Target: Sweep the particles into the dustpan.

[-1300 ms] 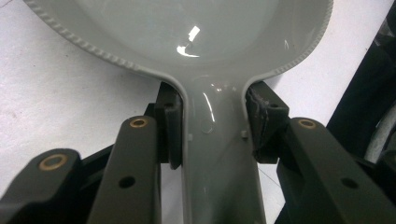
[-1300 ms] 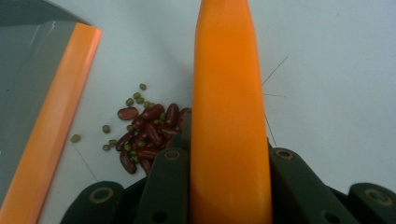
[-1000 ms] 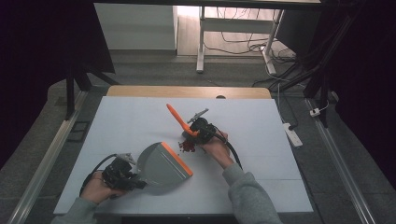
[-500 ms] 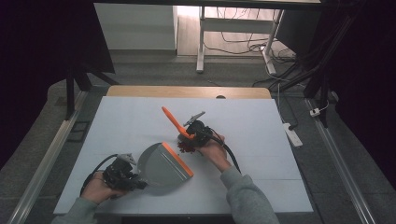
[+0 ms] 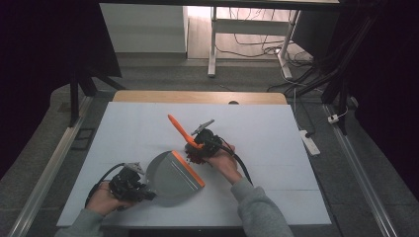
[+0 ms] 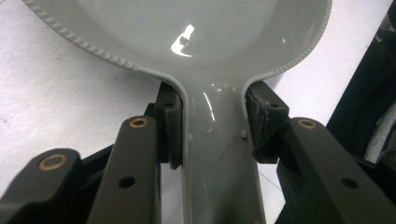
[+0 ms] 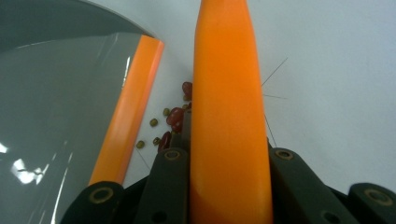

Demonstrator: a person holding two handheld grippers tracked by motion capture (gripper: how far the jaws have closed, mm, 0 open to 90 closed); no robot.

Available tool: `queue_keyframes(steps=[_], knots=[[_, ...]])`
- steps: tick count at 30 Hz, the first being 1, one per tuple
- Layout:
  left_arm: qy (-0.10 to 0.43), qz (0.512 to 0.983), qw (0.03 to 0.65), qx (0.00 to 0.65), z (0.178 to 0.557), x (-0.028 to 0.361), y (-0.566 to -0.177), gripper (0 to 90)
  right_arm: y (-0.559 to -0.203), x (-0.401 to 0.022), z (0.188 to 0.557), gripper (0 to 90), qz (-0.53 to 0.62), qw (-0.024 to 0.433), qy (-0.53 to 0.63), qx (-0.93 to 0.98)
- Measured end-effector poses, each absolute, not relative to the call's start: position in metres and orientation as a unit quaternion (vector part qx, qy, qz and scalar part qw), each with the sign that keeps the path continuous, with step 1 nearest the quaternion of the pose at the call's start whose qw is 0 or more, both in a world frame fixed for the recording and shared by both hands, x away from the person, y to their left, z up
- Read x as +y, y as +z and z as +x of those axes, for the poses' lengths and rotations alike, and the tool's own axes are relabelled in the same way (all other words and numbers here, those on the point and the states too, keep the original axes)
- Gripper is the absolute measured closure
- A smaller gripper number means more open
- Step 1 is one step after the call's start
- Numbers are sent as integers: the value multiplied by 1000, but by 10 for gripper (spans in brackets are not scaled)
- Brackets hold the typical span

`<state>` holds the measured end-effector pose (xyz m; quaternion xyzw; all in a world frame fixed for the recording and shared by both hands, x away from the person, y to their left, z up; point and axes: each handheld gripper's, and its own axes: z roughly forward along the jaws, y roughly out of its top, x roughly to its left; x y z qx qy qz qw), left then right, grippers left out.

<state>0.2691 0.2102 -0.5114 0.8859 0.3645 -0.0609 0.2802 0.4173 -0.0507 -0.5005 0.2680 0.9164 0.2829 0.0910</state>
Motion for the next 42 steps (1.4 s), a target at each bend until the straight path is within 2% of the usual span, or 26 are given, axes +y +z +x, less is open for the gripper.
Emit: queue_keyframes(steps=[32, 42], knots=[[-59, 886, 281, 365, 269, 209, -512, 619, -503, -31, 398, 776, 226, 86, 294, 925], [-60, 886, 281, 365, 269, 209, -513, 619, -502, -24, 390, 776, 216, 71, 313, 922]])
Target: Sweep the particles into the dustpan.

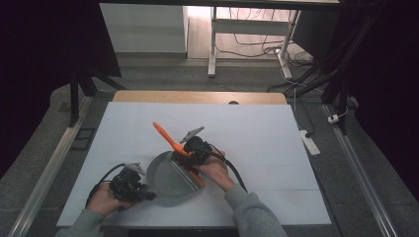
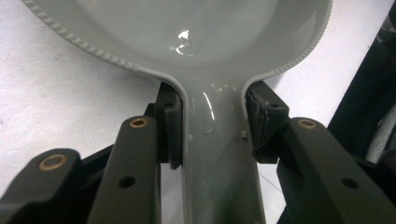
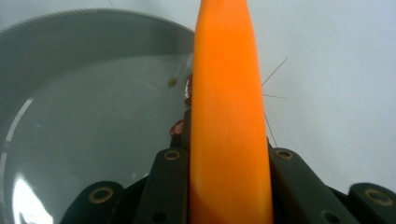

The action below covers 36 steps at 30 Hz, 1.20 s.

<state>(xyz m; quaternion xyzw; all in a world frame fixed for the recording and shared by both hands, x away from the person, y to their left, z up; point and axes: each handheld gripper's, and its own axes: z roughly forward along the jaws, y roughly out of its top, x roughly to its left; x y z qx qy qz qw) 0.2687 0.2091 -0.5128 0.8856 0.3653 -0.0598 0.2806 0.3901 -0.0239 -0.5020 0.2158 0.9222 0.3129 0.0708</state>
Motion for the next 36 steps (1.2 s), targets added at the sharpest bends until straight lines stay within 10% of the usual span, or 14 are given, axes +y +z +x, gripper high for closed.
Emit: queue_keyframes(steps=[36], knots=[[-61, 885, 281, 366, 268, 210, -514, 620, -488, -63, 406, 775, 267, 89, 322, 904]])
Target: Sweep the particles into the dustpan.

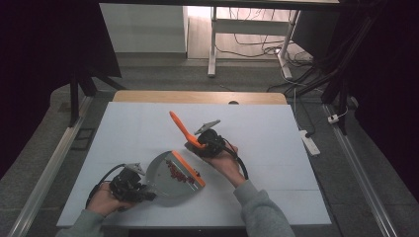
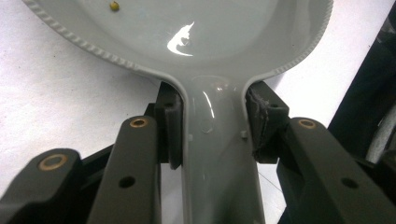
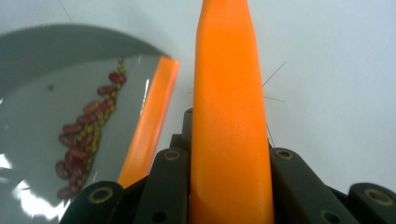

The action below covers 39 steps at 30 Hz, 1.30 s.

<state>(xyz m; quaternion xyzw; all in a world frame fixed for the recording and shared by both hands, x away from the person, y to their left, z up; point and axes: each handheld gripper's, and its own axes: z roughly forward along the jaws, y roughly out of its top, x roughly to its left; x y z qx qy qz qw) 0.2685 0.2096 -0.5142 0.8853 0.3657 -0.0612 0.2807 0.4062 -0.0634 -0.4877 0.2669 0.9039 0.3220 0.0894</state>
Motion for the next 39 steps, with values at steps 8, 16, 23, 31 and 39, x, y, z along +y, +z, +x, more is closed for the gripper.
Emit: queue_keyframes(steps=[8, 16, 23, 31, 39], knots=[[-61, 885, 280, 367, 268, 209, -514, 619, -502, -70, 398, 776, 275, 80, 317, 904], [-62, 885, 281, 367, 268, 209, -514, 619, -505, -49, 378, 776, 259, 71, 324, 907], [-62, 885, 280, 367, 268, 209, -514, 620, -500, -26, 357, 776, 234, 30, 363, 901], [-62, 884, 282, 368, 268, 209, -515, 619, -476, -20, 359, 776, 222, 46, 388, 893], [-62, 883, 282, 369, 268, 209, -516, 619, -472, -47, 380, 776, 263, 73, 380, 884]])
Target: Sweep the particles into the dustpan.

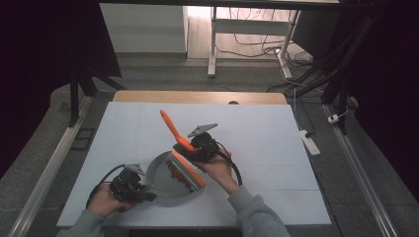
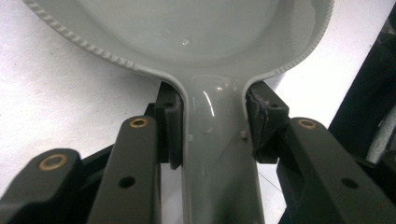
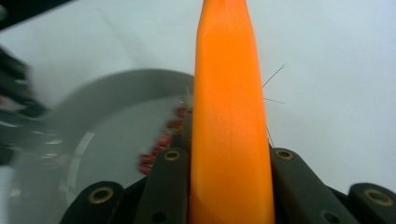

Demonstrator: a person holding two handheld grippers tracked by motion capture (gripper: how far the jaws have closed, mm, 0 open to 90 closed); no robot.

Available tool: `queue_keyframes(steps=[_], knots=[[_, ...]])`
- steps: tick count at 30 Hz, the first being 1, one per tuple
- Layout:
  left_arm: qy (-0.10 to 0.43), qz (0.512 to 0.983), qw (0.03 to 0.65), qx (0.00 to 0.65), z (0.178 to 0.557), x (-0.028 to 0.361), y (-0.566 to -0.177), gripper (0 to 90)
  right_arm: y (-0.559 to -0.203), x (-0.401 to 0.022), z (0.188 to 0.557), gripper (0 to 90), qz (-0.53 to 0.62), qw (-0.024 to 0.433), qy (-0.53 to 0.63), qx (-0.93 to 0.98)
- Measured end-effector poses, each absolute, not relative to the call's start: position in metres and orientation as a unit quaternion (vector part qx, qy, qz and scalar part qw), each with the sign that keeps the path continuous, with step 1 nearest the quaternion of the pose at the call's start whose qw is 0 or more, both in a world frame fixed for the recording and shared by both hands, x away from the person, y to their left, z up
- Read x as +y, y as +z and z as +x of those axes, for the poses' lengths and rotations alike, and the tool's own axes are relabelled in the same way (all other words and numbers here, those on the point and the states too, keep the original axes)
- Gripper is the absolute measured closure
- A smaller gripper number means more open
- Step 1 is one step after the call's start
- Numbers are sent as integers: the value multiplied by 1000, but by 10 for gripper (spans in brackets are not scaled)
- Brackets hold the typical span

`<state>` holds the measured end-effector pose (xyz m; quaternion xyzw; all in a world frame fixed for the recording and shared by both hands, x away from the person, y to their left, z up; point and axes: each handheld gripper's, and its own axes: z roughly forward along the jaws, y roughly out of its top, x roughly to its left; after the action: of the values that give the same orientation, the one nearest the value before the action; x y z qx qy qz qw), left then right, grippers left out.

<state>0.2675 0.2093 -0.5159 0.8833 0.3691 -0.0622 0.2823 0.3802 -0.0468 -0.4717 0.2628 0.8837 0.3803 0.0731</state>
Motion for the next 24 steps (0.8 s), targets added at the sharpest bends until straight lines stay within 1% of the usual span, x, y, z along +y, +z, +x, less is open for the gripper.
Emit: queue_keyframes(steps=[2, 7, 9, 10, 11, 12, 14, 16, 17, 18, 20, 22, 24], knots=[[-62, 883, 282, 369, 267, 209, -516, 620, -477, -53, 386, 776, 273, 82, 369, 885], [-63, 883, 281, 369, 268, 209, -517, 620, -497, -60, 393, 776, 285, 87, 336, 894], [-63, 883, 281, 369, 267, 209, -517, 619, -507, -58, 391, 777, 286, 79, 330, 896], [-63, 883, 281, 370, 267, 209, -517, 619, -507, -58, 391, 777, 286, 79, 330, 896], [-63, 883, 281, 370, 268, 209, -517, 620, -507, -56, 389, 777, 286, 69, 337, 895], [-64, 883, 280, 370, 268, 209, -518, 620, -508, -50, 384, 777, 284, 43, 344, 894], [-64, 883, 280, 370, 268, 209, -518, 620, -507, -46, 380, 777, 279, 46, 343, 896], [-64, 883, 281, 370, 268, 209, -518, 620, -503, -41, 375, 777, 265, 38, 353, 897], [-64, 884, 279, 370, 268, 209, -518, 620, -502, -40, 374, 777, 265, 20, 362, 894], [-64, 884, 279, 370, 268, 209, -518, 619, -499, -38, 371, 777, 259, 18, 368, 893], [-64, 883, 281, 370, 267, 209, -518, 620, -495, -36, 368, 777, 249, 30, 370, 894], [-63, 883, 281, 370, 267, 209, -518, 619, -491, -38, 369, 777, 255, 26, 379, 889], [-61, 883, 281, 370, 267, 209, -519, 619, -488, -43, 372, 776, 261, 36, 383, 885]])
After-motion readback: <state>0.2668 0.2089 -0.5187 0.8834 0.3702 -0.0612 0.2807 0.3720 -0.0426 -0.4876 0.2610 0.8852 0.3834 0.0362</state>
